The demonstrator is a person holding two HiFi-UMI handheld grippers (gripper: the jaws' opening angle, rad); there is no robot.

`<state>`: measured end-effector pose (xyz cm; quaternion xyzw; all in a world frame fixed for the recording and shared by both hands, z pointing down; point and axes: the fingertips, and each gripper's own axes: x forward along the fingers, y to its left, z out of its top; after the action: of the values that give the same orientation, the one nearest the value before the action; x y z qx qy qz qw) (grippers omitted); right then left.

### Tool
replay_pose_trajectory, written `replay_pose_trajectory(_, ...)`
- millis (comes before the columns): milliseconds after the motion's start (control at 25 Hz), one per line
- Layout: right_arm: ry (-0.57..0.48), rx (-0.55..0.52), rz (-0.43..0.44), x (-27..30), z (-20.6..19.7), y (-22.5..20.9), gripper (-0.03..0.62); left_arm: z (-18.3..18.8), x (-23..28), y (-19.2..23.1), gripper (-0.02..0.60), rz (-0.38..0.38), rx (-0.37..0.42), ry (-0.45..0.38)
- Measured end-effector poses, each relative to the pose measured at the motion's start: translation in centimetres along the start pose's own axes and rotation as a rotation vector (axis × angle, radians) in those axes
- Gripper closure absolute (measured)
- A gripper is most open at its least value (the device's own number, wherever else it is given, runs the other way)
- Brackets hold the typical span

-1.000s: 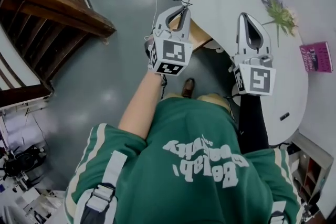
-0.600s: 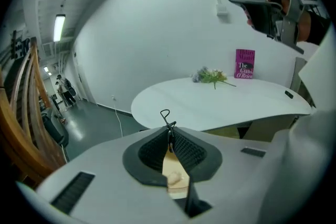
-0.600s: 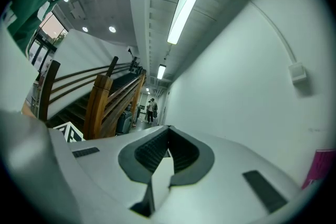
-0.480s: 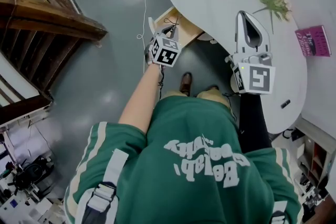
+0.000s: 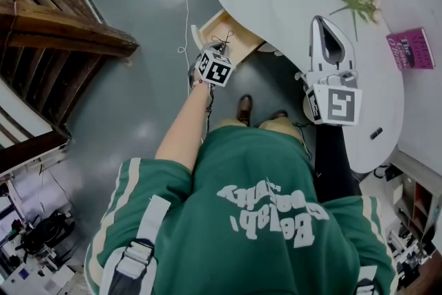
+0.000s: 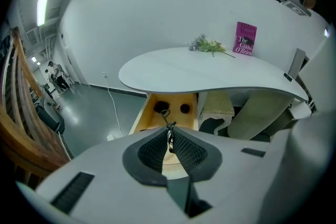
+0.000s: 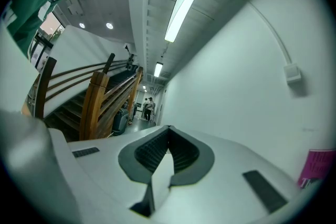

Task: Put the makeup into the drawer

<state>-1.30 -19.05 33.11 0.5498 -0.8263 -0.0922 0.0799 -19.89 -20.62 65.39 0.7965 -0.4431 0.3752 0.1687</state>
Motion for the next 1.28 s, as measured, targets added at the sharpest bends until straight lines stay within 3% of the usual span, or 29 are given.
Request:
replay_pose_trajectory(480, 0.002, -0.004, -0.016, 0.3, -0.2, -0.6, 0.585, -0.6, 0.7, 0.3, 0.54, 0.01, 0.007, 0.014)
replay_pose_trajectory(520, 0.002, -0.004, -0.015, 0.4, -0.2, -0.6, 0.585, -0.7, 0.8, 0.5, 0.512, 0.013, 0.003, 0.013)
replay_pose_trajectory(560, 0.002, -0.004, -0.015, 0.5, -0.3, -0.6, 0.585, -0.8, 1.0, 0.5, 0.365, 0.014, -0.004, 0.016)
replay_pose_trajectory(600, 0.003, -0.004, -0.014, 0.5, -0.4, -0.6, 0.585, -1.0, 1.2, 0.5, 0.285, 0.011, -0.011, 0.02)
replay_pose_trajectory(1040, 0.004, -0.004, -0.014, 0.7, -0.2, -0.4, 0.585, -0.4, 0.7, 0.7, 0.285, 0.009, -0.027, -0.003)
replay_pose_trajectory(1160, 0.001, -0.002, -0.017, 0.7, -0.3, -0.5, 0.585, 1.2, -0.1, 0.7, 0.285, 0.01, -0.031, -0.046)
replay_pose_trajectory(1280, -0.01, 0.006, -0.023, 0.8, -0.1, -0.7, 0.585, 4.8, -2.3, 1.0, 0.285, 0.021, -0.019, -0.144)
